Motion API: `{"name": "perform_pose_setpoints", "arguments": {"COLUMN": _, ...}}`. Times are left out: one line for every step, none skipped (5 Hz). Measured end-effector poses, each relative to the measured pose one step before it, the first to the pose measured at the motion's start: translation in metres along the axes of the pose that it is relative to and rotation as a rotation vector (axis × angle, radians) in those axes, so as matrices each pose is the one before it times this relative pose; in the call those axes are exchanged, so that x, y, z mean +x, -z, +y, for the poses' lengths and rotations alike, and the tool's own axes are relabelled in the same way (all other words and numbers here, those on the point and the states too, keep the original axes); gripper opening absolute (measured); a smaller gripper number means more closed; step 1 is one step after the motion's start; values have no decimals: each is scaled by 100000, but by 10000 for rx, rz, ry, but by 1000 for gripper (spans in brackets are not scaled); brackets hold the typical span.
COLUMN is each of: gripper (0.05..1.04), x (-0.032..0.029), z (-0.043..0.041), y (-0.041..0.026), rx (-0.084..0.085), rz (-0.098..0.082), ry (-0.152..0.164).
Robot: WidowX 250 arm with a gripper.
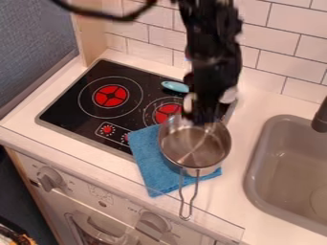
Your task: Moved the sushi from the silver pot to the upper part of the left burner
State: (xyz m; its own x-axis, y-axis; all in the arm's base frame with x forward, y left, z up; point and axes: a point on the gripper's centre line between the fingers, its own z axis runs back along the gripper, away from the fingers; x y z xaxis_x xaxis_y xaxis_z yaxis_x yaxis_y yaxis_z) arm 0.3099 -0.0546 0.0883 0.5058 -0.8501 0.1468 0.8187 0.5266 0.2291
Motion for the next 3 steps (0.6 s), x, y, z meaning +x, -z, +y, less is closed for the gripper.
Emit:
{"name": "perform_pose_setpoints", "arguments": {"gripper": 458, "x": -2503, "z": 2764, "y": -2166, "rx": 484, "rz": -83, "ry": -1762}}
{"name": "perform_pose_setpoints", "arguments": {"gripper": 458, "x": -1914, "z": 3077, "y": -1470, "rx": 528, "rz": -95, "ry": -1330}}
{"name": "perform_pose_setpoints", "arguments": {"gripper": 458, "x": -2630, "z": 3292, "y": 68, "rx": 475, "rz": 14, "ry": -2101}}
